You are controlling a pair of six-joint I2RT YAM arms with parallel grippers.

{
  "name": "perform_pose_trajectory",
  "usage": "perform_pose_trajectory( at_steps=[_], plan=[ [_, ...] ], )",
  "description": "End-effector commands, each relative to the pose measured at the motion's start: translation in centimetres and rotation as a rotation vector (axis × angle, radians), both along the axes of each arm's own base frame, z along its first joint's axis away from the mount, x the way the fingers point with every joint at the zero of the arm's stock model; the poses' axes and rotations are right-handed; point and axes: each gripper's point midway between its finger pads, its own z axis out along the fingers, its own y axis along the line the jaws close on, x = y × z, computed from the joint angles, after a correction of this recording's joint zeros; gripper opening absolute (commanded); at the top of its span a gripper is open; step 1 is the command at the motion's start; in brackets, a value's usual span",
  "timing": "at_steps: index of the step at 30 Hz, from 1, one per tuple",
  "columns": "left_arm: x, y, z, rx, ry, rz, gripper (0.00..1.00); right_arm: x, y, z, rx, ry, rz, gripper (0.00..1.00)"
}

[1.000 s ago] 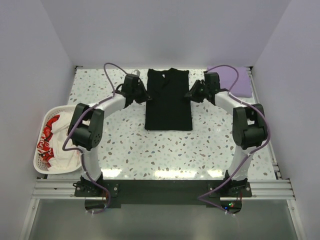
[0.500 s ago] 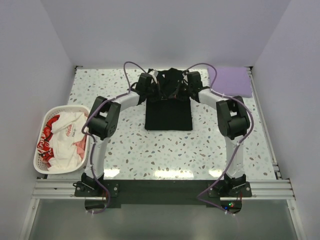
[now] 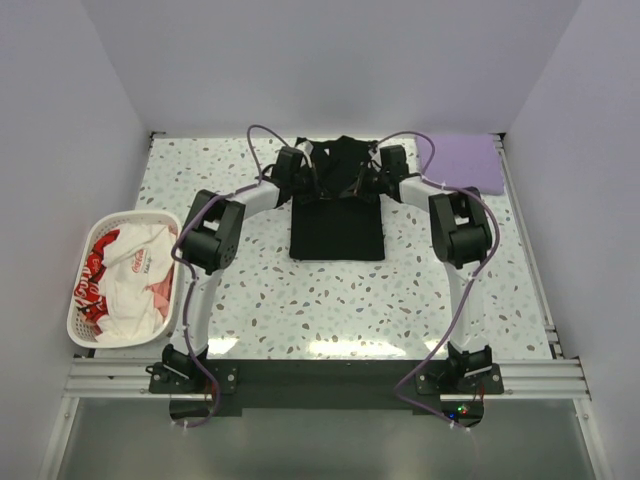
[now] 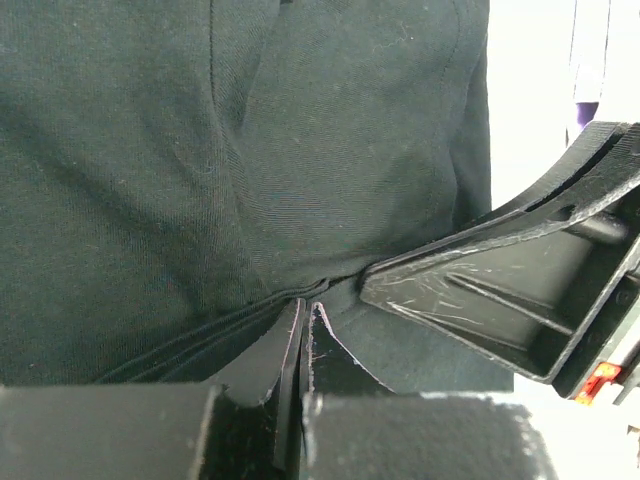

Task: Fold and stack the t-shirts
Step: Fold the tshirt

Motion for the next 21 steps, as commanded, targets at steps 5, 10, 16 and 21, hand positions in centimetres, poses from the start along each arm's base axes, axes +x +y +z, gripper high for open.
perform_pose_trajectory(
  at_steps=[5,10,16,21],
  plan=[
    [-0.4,3.4,-3.6,0.081,0.067,0.087,0.0,1.3,-2.5,-0.5,0.039,0.02,-0.025,0.04],
    [0.0,4.6,-3.1,0.05,0.039,0.09,0.0,1.2,-3.5,-1.1,0.124,0.039,-0.008,0.04],
    [0.3,6.1,-1.9,-0.039,-0.017,0.079,0.0,0.9,-4.2,-1.7,0.27,0.066,0.027,0.04],
    [-0.1,6.4,-1.5,-0.119,-0.036,0.047,0.0,0.8,-4.5,-2.2,0.278,0.076,0.021,0.04]
  ],
)
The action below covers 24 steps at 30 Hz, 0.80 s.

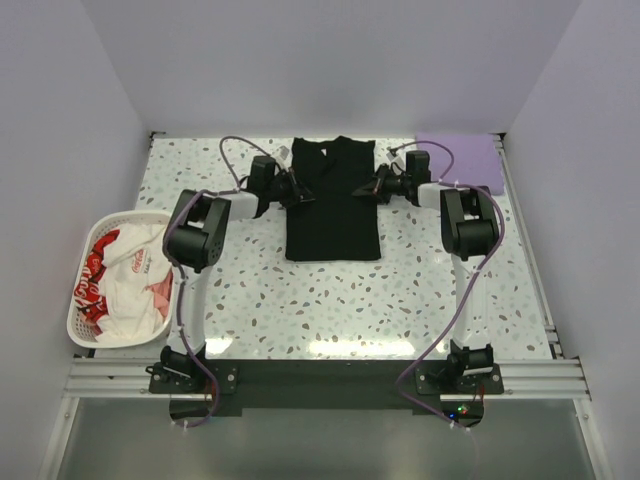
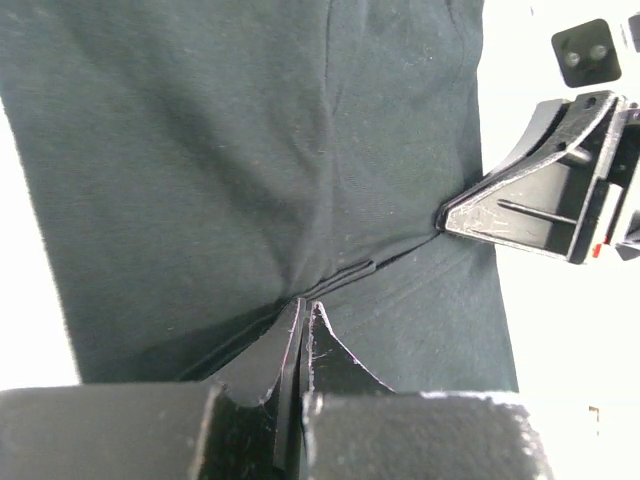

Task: Fold and stack the t-shirts
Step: Fold the tshirt

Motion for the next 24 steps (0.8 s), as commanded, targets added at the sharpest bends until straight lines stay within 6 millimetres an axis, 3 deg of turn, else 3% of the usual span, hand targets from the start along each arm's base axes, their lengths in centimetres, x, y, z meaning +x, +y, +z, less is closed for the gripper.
perform_pose_trajectory(
  at_steps=[1,7,11,15,18,24],
  plan=[
    [0.0,2.2,-0.6,-0.001,0.003,0.025,0.0,-0.2,-0.8,-2.0,-0.004,0.024,-0.012,0.04],
    [0.0,3.3,0.6,-0.032,-0.031,0.041,0.01,-0.7,-1.0,-2.7,-0.006,0.041,-0.016,0.04],
    [0.3,3.6,2.4,-0.064,-0.085,0.029,0.13,-0.7,-1.2,-2.6,-0.008,0.041,-0.022,0.04],
    [0.5,4.0,4.3,-0.094,-0.141,0.029,0.18,-0.5,-1.3,-2.2,-0.005,0.031,-0.019,0.04],
    [0.8,4.8,3.9,-0.105,-0.129,0.058,0.18,-0.5,-1.2,-2.1,-0.002,0.029,-0.018,0.04],
    [1.1,5.1,0.7,-0.096,-0.061,0.072,0.12,-0.4,-1.1,-1.9,0.005,0.021,-0.015,0.04]
  ],
)
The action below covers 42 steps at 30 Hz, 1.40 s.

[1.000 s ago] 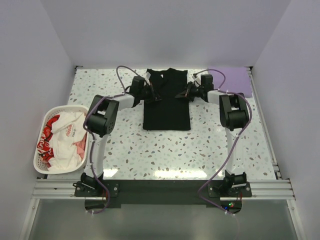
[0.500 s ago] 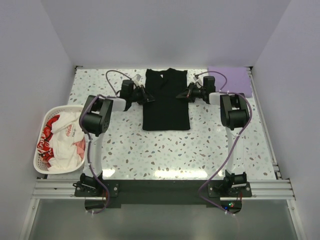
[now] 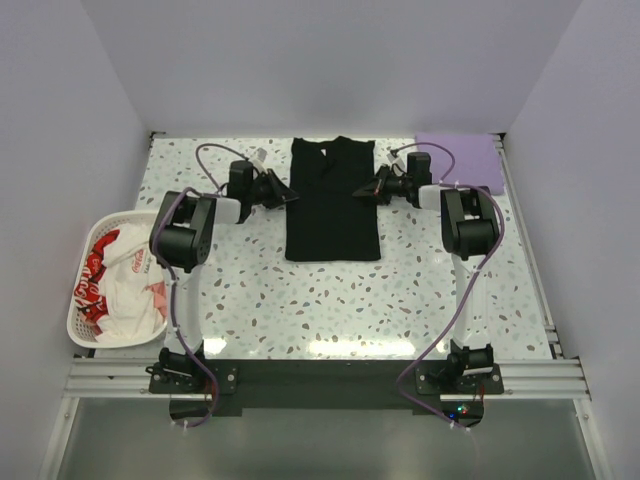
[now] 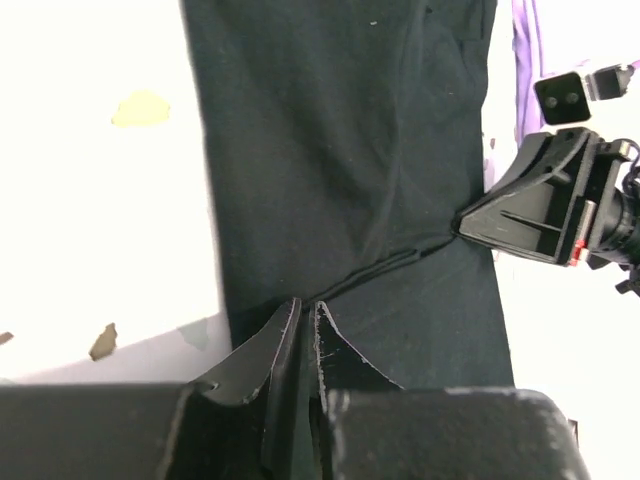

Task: Fold and stack the t-shirts
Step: Fold the tshirt

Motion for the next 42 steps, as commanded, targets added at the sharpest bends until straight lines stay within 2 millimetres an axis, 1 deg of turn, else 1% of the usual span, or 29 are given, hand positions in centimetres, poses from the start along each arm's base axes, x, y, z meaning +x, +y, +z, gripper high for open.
perform_pose_trajectory(
  at_steps=[1,3,6,9,10,11,12,13,14,16,17,18,19,20,21,22,23,24,25,26,28,29,30,31,32,33,37,38,42],
  plan=[
    [1.1,0.2,-0.5,-0.012,-0.018,0.013,0.12,-0.2,-1.0,-1.6,-0.021,0.027,-0.021,0.04],
    [1.0,0.2,-0.7,-0.013,-0.009,0.011,0.11,-0.2,-1.0,-1.4,-0.022,0.025,-0.022,0.04],
    [0.9,0.2,0.3,-0.016,-0.025,0.007,0.11,0.3,-1.1,0.4,-0.034,-0.011,-0.035,0.04],
    [1.2,0.1,2.9,-0.022,-0.062,0.001,0.13,1.2,-1.5,3.3,-0.056,-0.056,-0.065,0.07],
    [1.5,0.0,4.5,-0.024,-0.092,0.001,0.15,1.5,-1.7,4.2,-0.069,-0.073,-0.076,0.09],
    [1.6,0.1,5.0,-0.017,-0.093,0.001,0.19,1.7,-1.9,6.0,-0.079,-0.093,-0.091,0.09],
    [1.7,0.0,5.9,-0.018,-0.107,-0.002,0.2,1.8,-2.1,6.9,-0.089,-0.108,-0.102,0.1],
    [1.7,0.1,7.4,-0.018,-0.131,-0.002,0.23,1.9,-2.3,7.9,-0.11,-0.13,-0.111,0.13],
    [1.7,0.3,8.0,-0.007,-0.139,0.007,0.29,1.7,-2.9,9.1,-0.145,-0.131,-0.144,0.15],
    [1.3,0.5,9.7,0.001,-0.157,0.017,0.35,1.0,-3.5,10.0,-0.179,-0.123,-0.169,0.21],
    [0.8,0.9,9.4,0.01,-0.117,0.038,0.36,0.4,-4.2,10.8,-0.204,-0.129,-0.205,0.24],
    [0.2,0.8,10.3,0.015,-0.108,0.055,0.36,-0.3,-4.2,11.0,-0.212,-0.125,-0.214,0.25],
    [-1.0,1.0,9.1,0.03,-0.05,0.075,0.34,-1.0,-4.3,11.0,-0.21,-0.112,-0.228,0.27],
    [-2.2,1.3,7.8,0.055,0.023,0.108,0.33,-2.6,-4.3,11.3,-0.2,-0.123,-0.234,0.29],
    [-3.2,1.3,8.5,0.061,0.032,0.125,0.3,-3.7,-3.4,11.1,-0.196,-0.119,-0.219,0.29],
    [-5.4,1.4,6.3,0.083,0.098,0.136,0.24,-4.6,-3.1,11.3,-0.194,-0.122,-0.214,0.29],
    [-6.2,1.1,6.2,0.077,0.102,0.15,0.14,-6.6,-2.8,9.5,-0.207,-0.083,-0.2,0.3],
    [-7.7,-0.3,7.0,0.068,0.087,0.122,0.11,-7.7,-2.1,10.5,-0.208,-0.11,-0.193,0.3],
    [-9.5,-0.7,5.7,0.076,0.11,0.11,0.06,-8.4,-2.0,10.4,-0.206,-0.117,-0.191,0.3],
    [-10.7,-1.7,5.4,0.09,0.112,0.088,0.05,-10.1,-2.2,8.6,-0.218,-0.076,-0.189,0.3],
    [-12.7,-2.0,4.4,0.114,0.127,0.075,0.0,-11.3,-1.9,9.4,-0.17,-0.092,-0.195,0.31],
    [-13.5,-2.3,4.1,0.118,0.128,0.062,0.0,-12.7,-2.0,8.1,-0.166,-0.061,-0.188,0.31],
    [-14.7,-2.0,3.2,0.125,0.149,0.058,0.0,-13.3,-1.9,7.8,-0.167,-0.053,-0.18,0.31],
    [-15.1,-2.0,2.9,0.119,0.151,0.057,0.0,-13.8,-1.9,7.8,-0.167,-0.057,-0.178,0.31],
    [-15.5,-1.7,2.5,0.125,0.159,0.059,0.0,-14.9,-2.0,6.6,-0.172,-0.031,-0.174,0.31],
    [-16.4,-1.3,1.5,0.139,0.179,0.063,0.0,-15.3,-2.1,6.2,-0.173,-0.022,-0.174,0.31],
    [-17.4,-0.5,-0.1,0.172,0.203,0.069,0.0,-17.3,-2.4,4.2,-0.184,0.022,-0.167,0.31],
    [-17.7,-0.3,-0.4,0.178,0.211,0.072,0.0,-18.0,-2.7,3.3,-0.195,0.047,-0.169,0.31],
    [-18.8,0.2,-1.9,0.189,0.234,0.072,0.0,-19.6,-3.2,1.5,-0.223,0.08,-0.165,0.3]
  ],
)
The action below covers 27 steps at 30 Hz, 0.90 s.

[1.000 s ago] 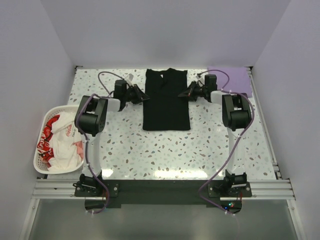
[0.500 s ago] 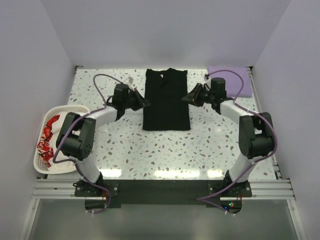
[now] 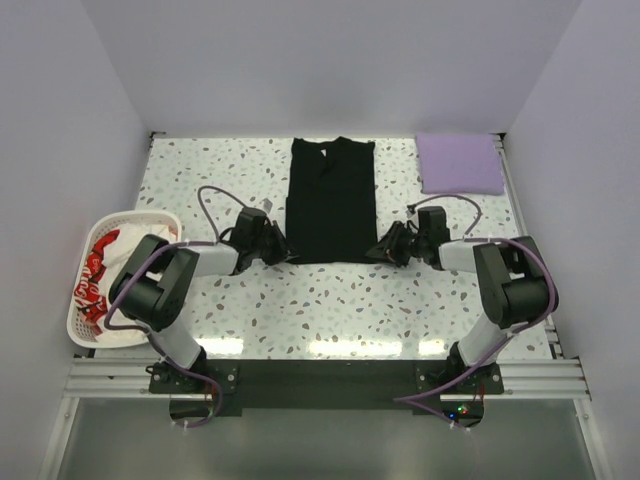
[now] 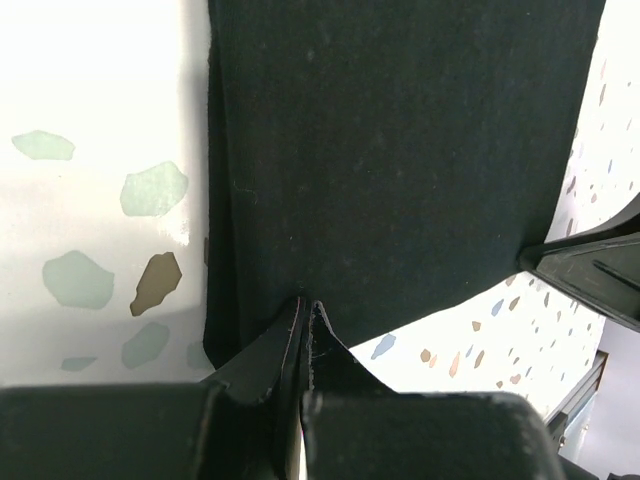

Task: Fold and stack the t-shirts
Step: Fold the tshirt

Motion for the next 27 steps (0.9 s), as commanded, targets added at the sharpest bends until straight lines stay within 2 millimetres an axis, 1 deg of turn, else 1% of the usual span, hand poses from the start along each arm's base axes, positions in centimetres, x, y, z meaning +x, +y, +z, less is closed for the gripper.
perform_pose_trajectory(
  at_steps=[1,3,5,6,8,9,10,11,12,13,14,15,18,19,20,21,22,23,27],
  plan=[
    [-0.2,0.7,-0.5,0.013,-0.02,0.016,0.0,0.3,-0.4,0.7,-0.008,-0.075,-0.011,0.3],
    [-0.2,0.4,-0.1,-0.005,-0.028,0.005,0.0,-0.2,-0.7,0.0,-0.018,-0.058,-0.023,0.3],
    [-0.1,0.4,0.3,-0.008,-0.038,0.008,0.0,-0.5,-0.9,0.2,-0.025,-0.061,-0.031,0.3],
    [0.1,0.5,0.9,-0.01,-0.053,0.012,0.0,-0.4,-1.1,0.2,-0.035,-0.066,-0.039,0.3],
    [0.1,0.8,1.4,-0.003,-0.059,0.017,0.0,-1.0,-1.4,0.1,-0.057,-0.054,-0.039,0.3],
    [0.0,0.9,2.1,-0.008,-0.073,0.02,0.02,-1.2,-1.5,0.5,-0.061,-0.064,-0.04,0.3],
    [-0.2,1.2,2.3,-0.008,-0.066,0.027,0.09,-1.6,-1.8,0.3,-0.069,-0.059,-0.045,0.3],
    [-0.4,1.5,3.0,-0.015,-0.08,0.033,0.14,-1.8,-1.8,0.4,-0.068,-0.062,-0.044,0.31],
    [-0.5,1.7,3.4,-0.016,-0.09,0.038,0.22,-2.1,-1.8,0.6,-0.064,-0.064,-0.045,0.33],
    [-0.7,2.2,3.5,-0.002,-0.087,0.057,0.25,-2.5,-2.1,0.7,-0.071,-0.067,-0.053,0.35],
    [-1.0,2.7,4.1,0.004,-0.1,0.072,0.29,-2.6,-2.2,0.7,-0.079,-0.068,-0.057,0.36],
    [-1.4,3.1,4.0,0.02,-0.09,0.081,0.35,-2.8,-2.5,1.0,-0.091,-0.082,-0.058,0.39],
    [-2.0,4.4,3.8,0.06,-0.086,0.118,0.38,-3.1,-3.1,0.6,-0.133,-0.086,-0.065,0.41],
    [-2.3,4.4,3.6,0.059,-0.082,0.12,0.38,-3.0,-3.2,0.6,-0.14,-0.092,-0.069,0.44],
    [-2.8,4.5,3.1,0.06,-0.069,0.116,0.38,-2.9,-3.3,0.7,-0.146,-0.098,-0.071,0.46],
    [-2.8,4.4,3.0,0.05,-0.071,0.111,0.38,-2.8,-3.3,0.7,-0.147,-0.097,-0.07,0.47],
    [-3.1,4.2,3.0,0.037,-0.064,0.104,0.38,-2.6,-3.3,0.8,-0.146,-0.103,-0.071,0.48],
    [-3.4,4.2,2.5,0.039,-0.055,0.101,0.39,-2.5,-3.3,0.9,-0.147,-0.108,-0.073,0.48],
    [-3.4,4.1,2.0,0.024,-0.064,0.102,0.4,-1.9,-3.5,0.6,-0.166,-0.115,-0.081,0.48]
  ],
)
